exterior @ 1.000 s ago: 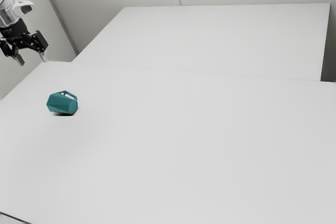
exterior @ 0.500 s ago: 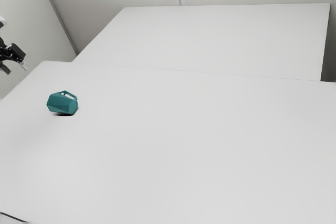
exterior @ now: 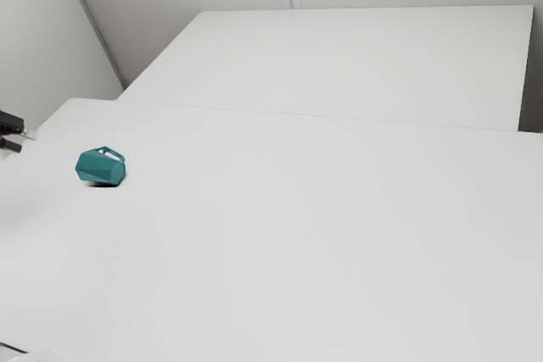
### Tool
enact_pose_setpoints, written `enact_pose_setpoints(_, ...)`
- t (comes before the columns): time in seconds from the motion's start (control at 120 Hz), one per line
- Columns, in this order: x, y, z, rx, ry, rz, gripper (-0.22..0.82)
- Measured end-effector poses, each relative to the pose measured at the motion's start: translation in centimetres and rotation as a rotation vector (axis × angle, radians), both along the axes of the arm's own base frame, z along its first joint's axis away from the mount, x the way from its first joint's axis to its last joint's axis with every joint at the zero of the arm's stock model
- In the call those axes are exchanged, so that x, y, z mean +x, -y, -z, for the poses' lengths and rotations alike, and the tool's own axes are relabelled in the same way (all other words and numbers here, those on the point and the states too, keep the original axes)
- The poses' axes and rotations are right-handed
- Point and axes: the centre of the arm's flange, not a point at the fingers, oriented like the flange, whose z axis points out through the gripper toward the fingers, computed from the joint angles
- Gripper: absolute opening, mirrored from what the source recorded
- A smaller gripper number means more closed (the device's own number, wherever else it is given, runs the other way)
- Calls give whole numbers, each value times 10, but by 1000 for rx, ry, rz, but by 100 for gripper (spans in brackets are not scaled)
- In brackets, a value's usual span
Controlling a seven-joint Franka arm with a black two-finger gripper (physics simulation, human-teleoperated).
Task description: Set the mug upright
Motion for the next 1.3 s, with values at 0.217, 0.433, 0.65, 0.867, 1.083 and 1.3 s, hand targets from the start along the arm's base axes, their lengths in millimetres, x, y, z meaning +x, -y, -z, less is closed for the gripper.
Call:
enact_pose_setpoints(0.217,8,-17,35,-37,152,56,58)
enact_pose_setpoints(0.433,14,-19,66,-84,259,89,58)
enact_pose_setpoints(0.65,17,-9,80,-165,260,111,58)
enact_pose_setpoints(0.867,22,0,110,-237,234,114,58)
enact_pose_setpoints(1.083,29,7,125,-267,217,117,58)
enact_pose_setpoints(1.3,43,10,134,-266,213,127,58)
